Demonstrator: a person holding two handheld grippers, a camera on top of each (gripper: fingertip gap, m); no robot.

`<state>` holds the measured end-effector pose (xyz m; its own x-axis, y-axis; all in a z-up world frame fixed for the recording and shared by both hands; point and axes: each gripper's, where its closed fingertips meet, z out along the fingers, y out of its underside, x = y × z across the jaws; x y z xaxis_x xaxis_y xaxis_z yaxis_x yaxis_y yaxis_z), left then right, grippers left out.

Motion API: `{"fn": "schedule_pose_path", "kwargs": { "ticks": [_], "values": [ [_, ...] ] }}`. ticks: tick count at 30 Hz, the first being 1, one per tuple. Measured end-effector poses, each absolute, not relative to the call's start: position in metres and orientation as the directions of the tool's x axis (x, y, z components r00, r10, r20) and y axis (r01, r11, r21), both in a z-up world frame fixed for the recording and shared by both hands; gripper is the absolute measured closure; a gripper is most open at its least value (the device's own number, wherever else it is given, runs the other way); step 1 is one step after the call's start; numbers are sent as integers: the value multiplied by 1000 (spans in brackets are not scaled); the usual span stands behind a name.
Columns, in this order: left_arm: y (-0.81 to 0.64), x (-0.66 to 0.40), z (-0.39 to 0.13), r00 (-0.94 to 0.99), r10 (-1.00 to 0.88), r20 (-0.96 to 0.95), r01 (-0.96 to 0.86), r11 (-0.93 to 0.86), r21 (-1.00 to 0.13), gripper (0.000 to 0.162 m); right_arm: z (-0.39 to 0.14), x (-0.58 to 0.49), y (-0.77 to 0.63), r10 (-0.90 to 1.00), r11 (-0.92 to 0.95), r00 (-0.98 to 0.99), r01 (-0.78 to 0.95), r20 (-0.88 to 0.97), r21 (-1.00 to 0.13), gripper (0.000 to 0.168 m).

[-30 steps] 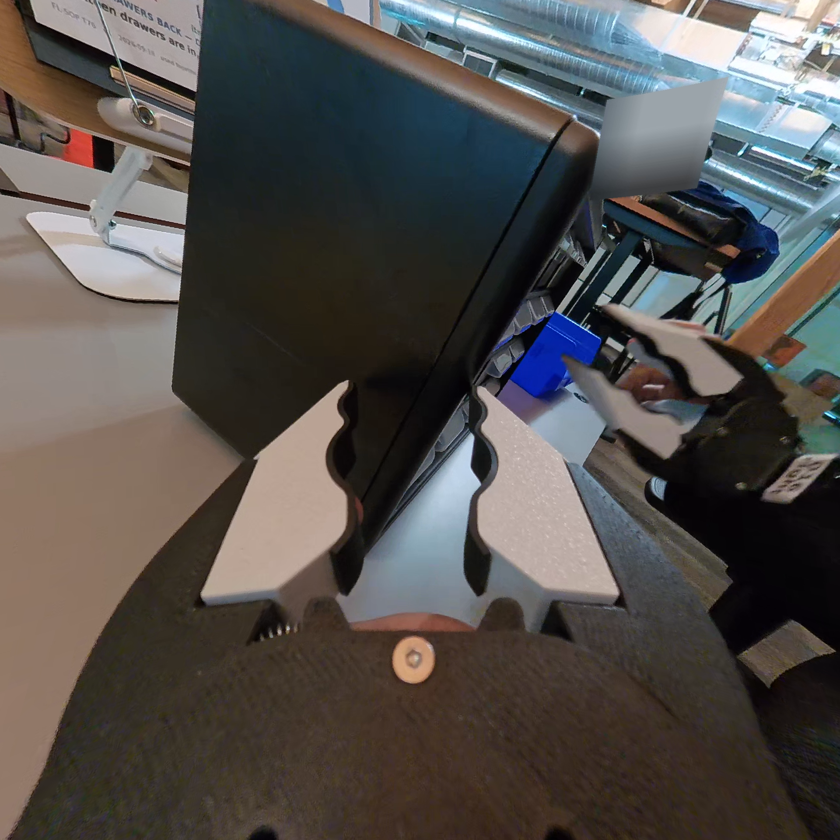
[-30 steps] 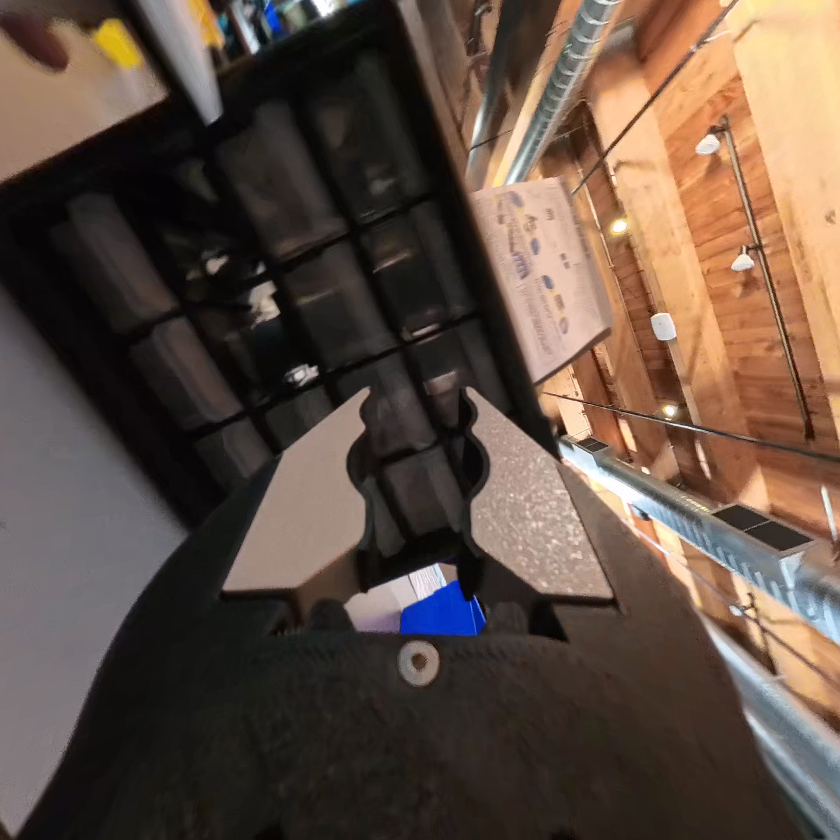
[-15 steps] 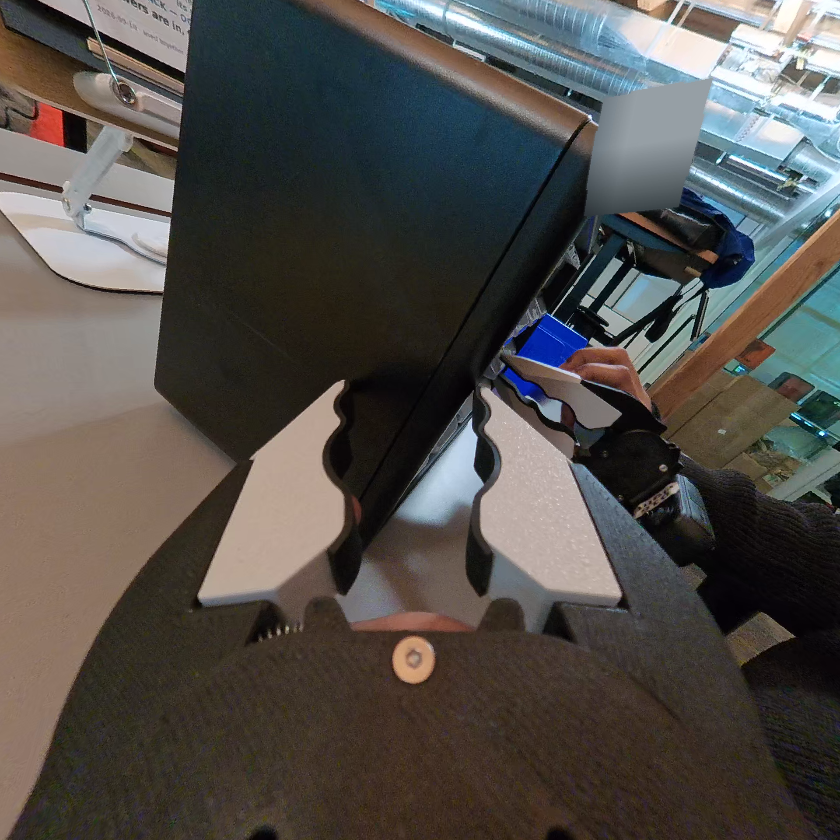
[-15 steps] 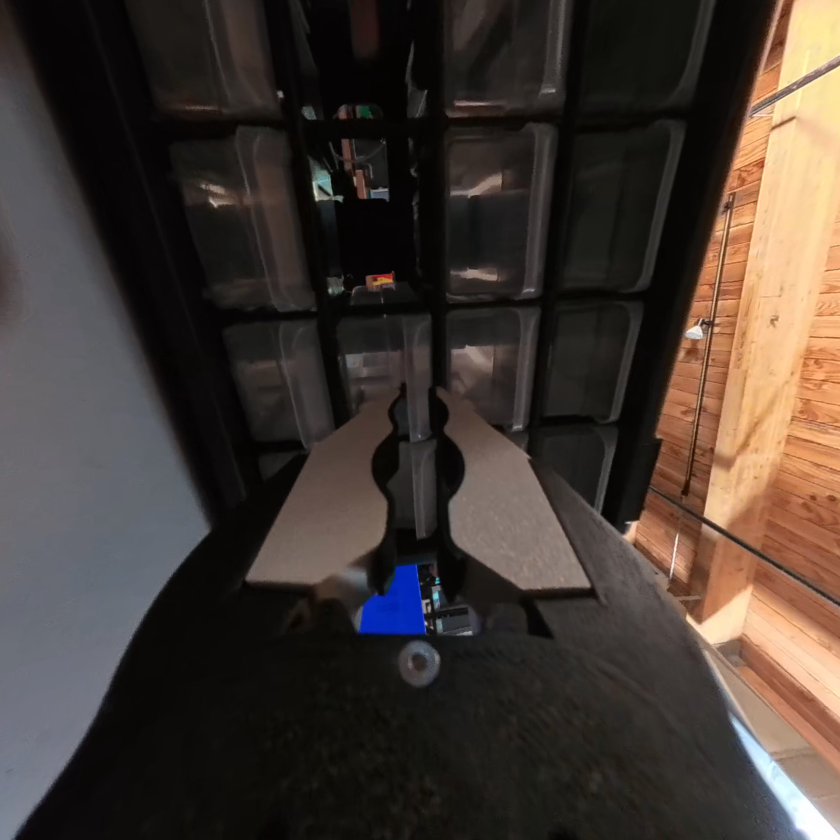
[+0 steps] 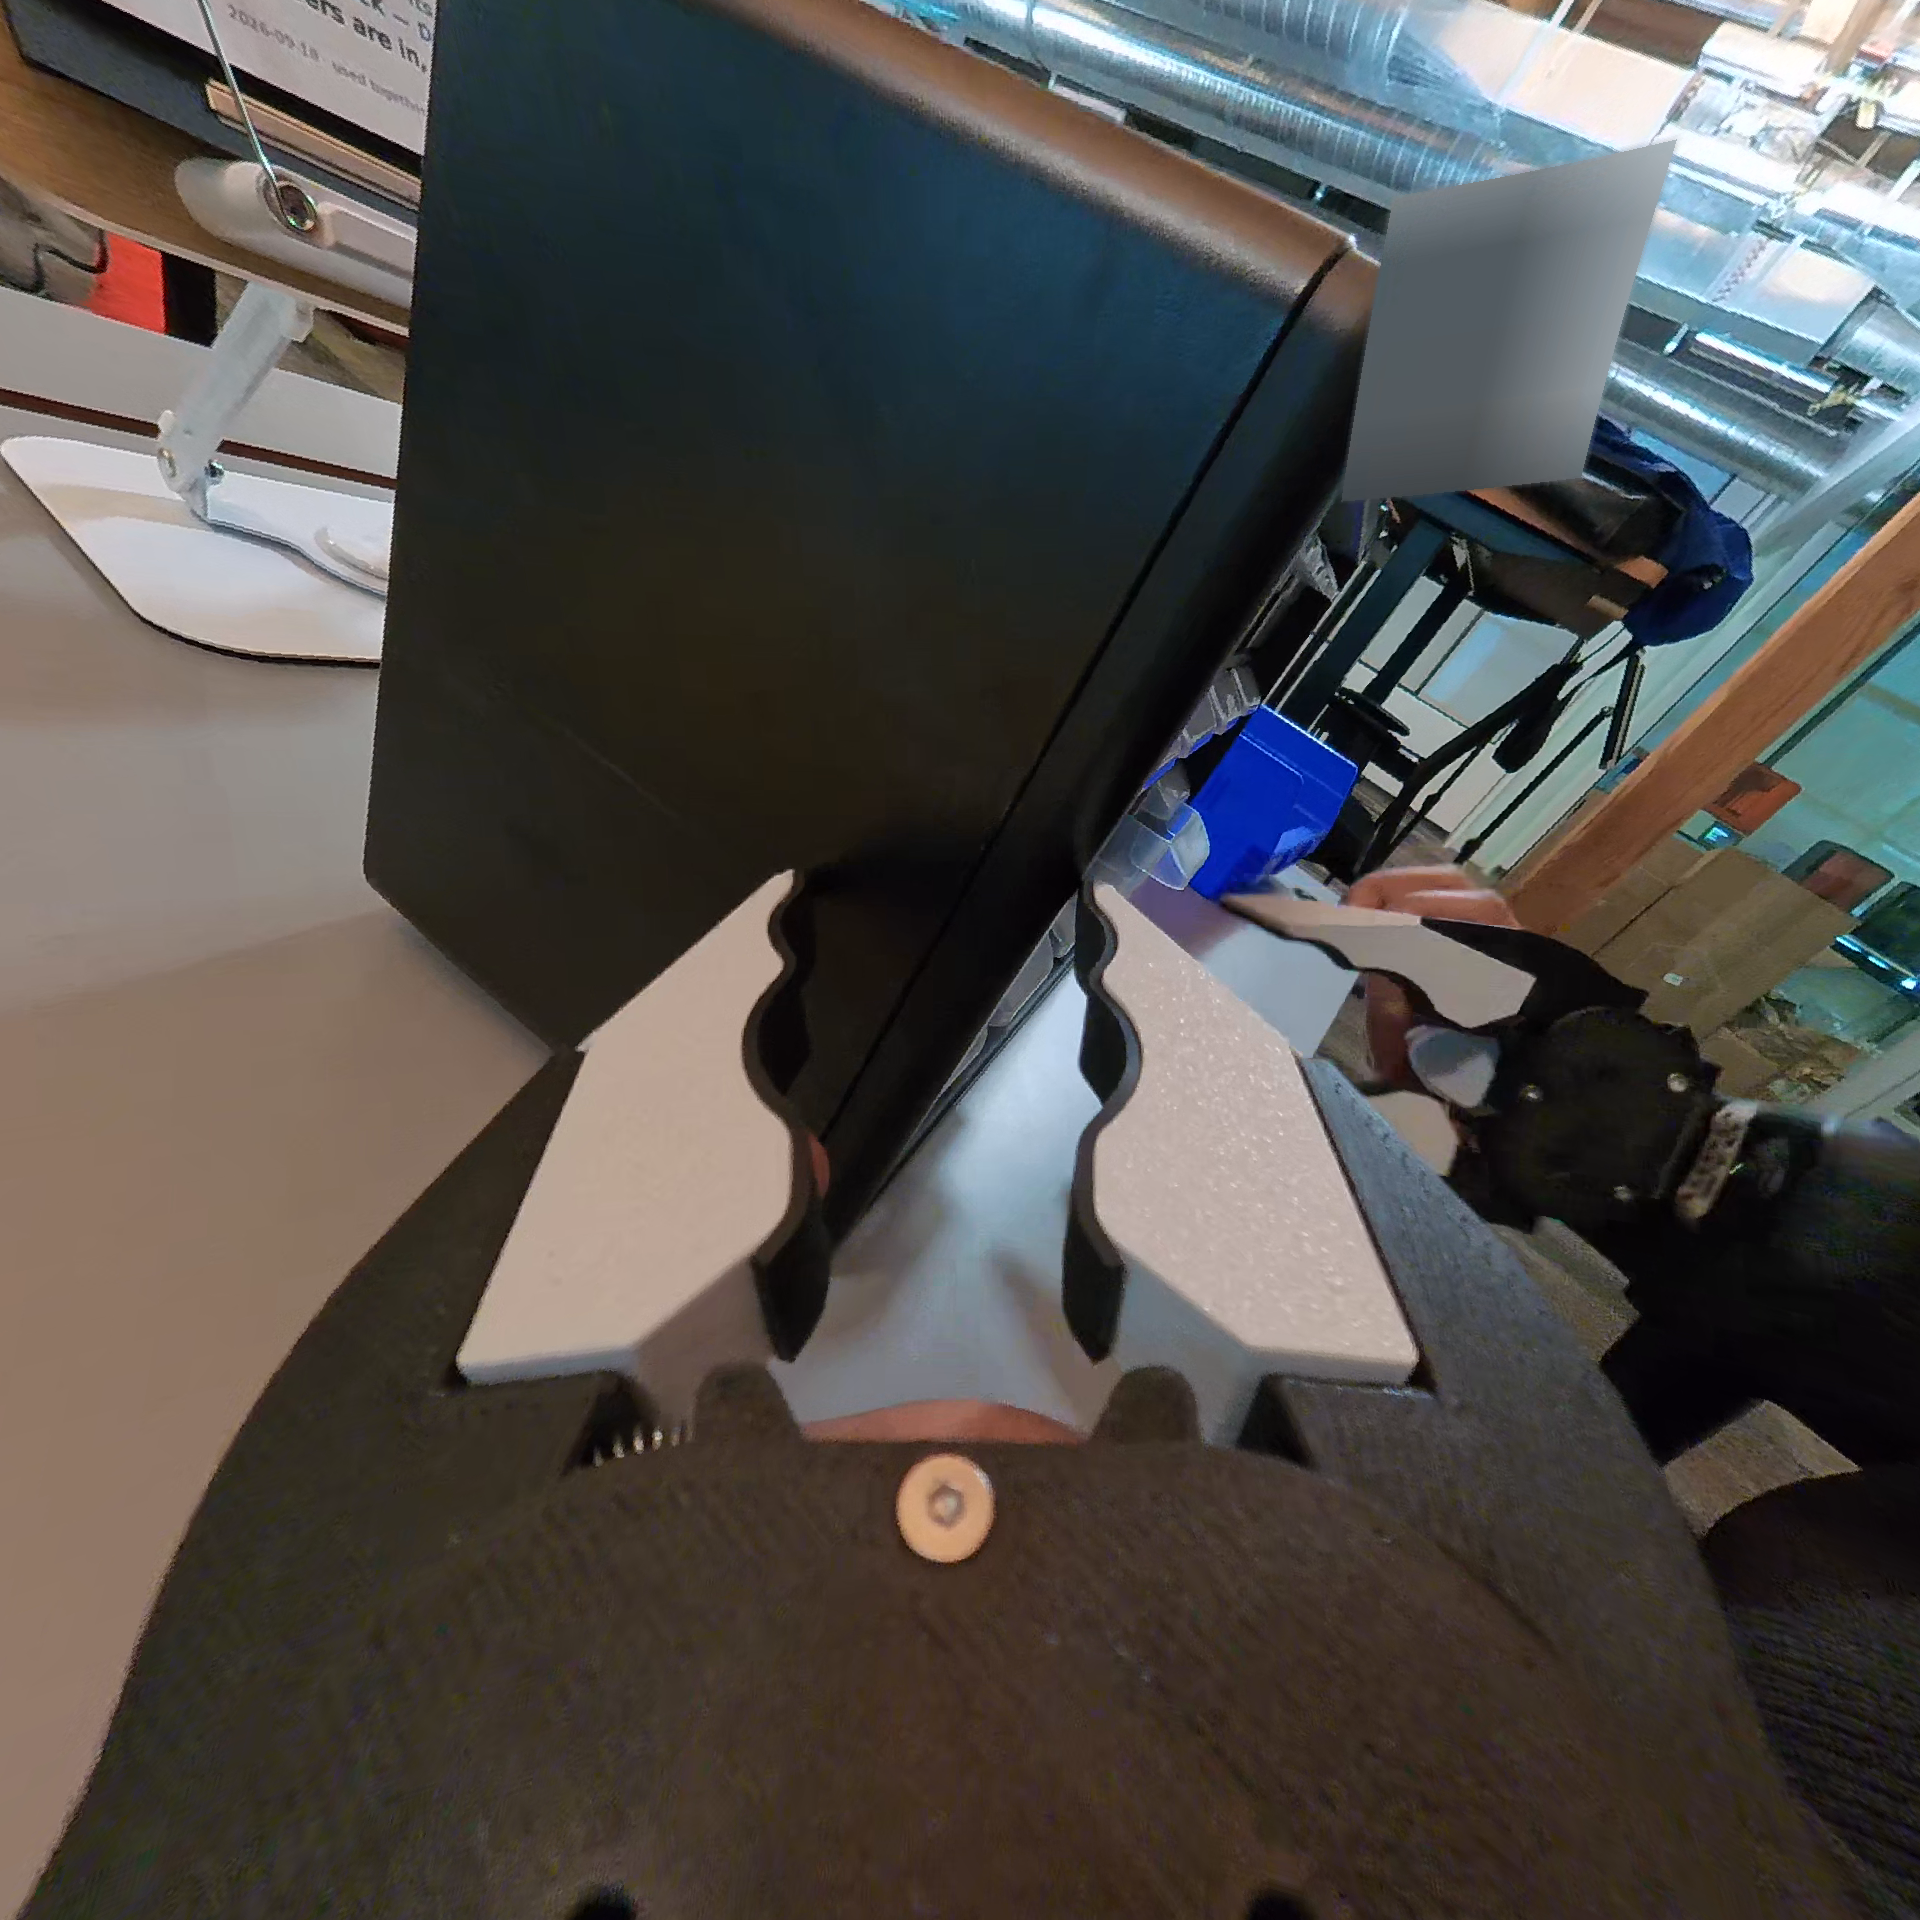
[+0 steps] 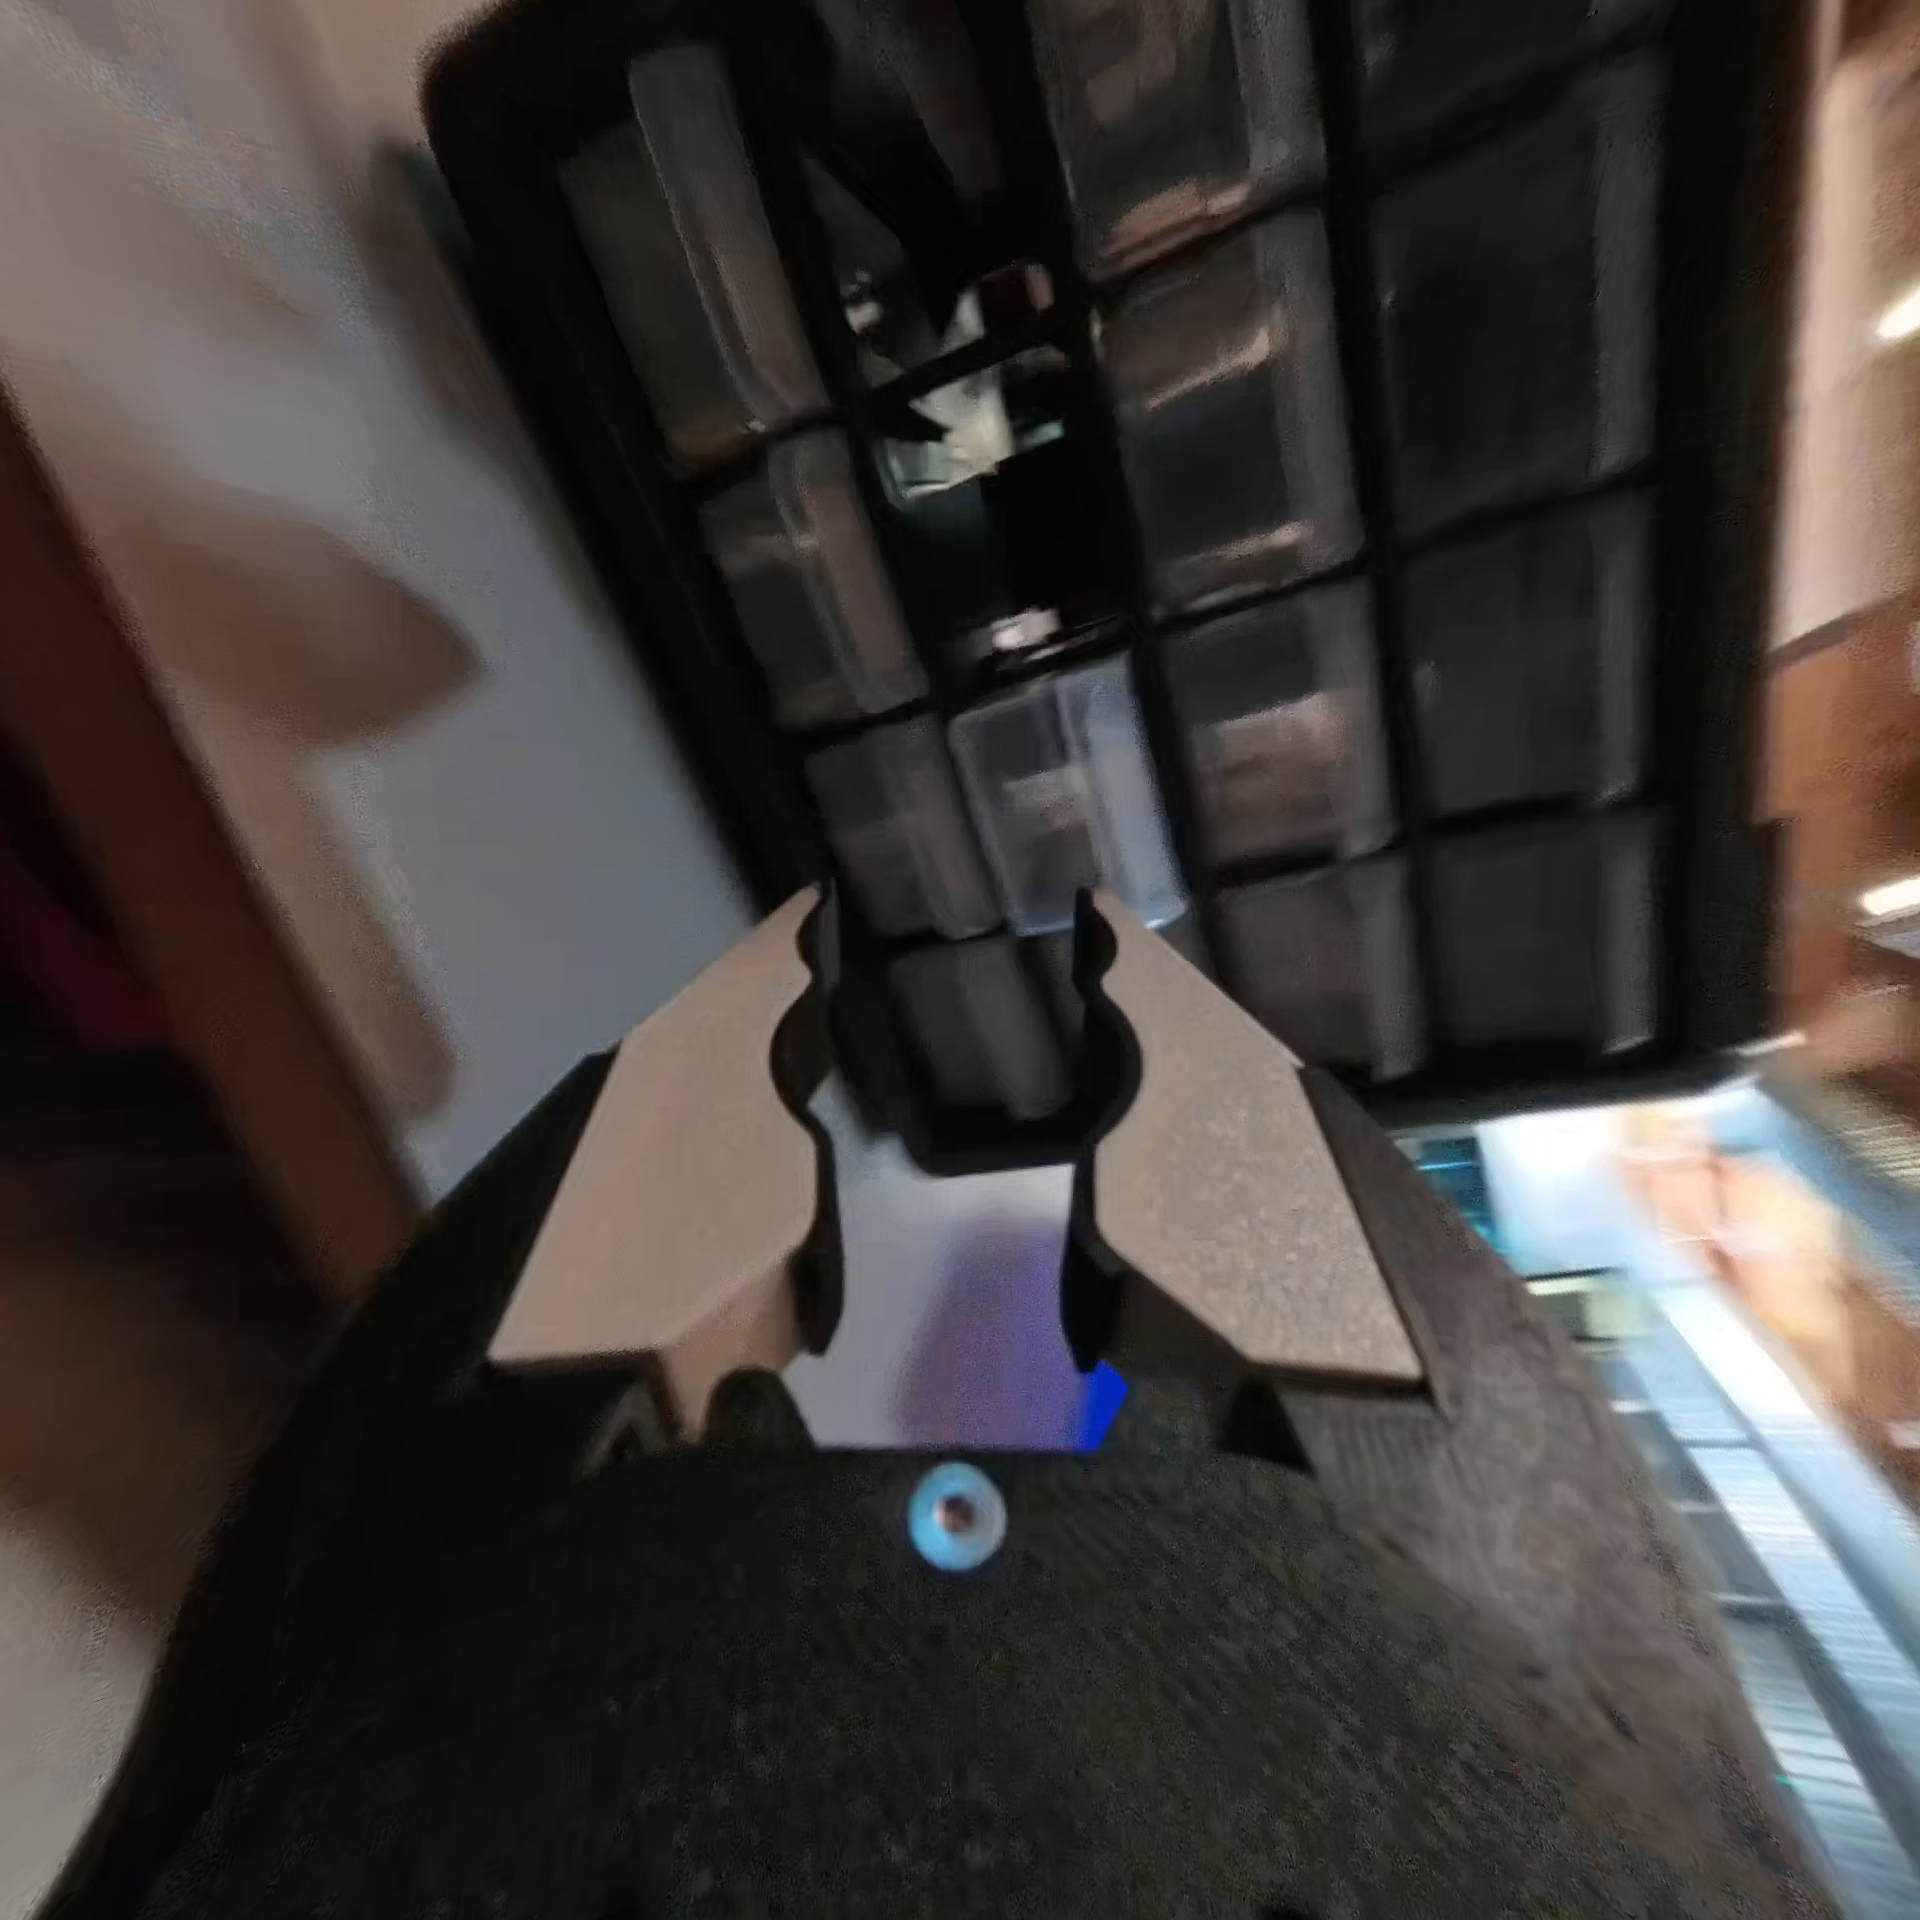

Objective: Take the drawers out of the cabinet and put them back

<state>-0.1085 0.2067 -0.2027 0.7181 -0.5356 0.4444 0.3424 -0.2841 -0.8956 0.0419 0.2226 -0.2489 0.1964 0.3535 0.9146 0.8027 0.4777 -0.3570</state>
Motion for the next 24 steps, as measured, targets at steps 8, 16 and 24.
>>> {"fn": "schedule_pose_path", "kwargs": {
  "ticks": [8, 16, 24],
  "values": [
    [207, -108, -203, 716, -538, 445, 342, -285, -895, 113, -278, 61, 169, 910, -116, 363, 687, 200, -717, 136],
    [207, -108, -203, 714, -538, 447, 343, -288, -894, 113, -254, 67, 186, 907, -309, 420, 628, -23, -714, 152],
    [207, -108, -203, 714, -539, 446, 343, -286, -895, 112, -176, 46, 209, 863, 205, 252, 616, 438, -760, 134]
  ]
}}
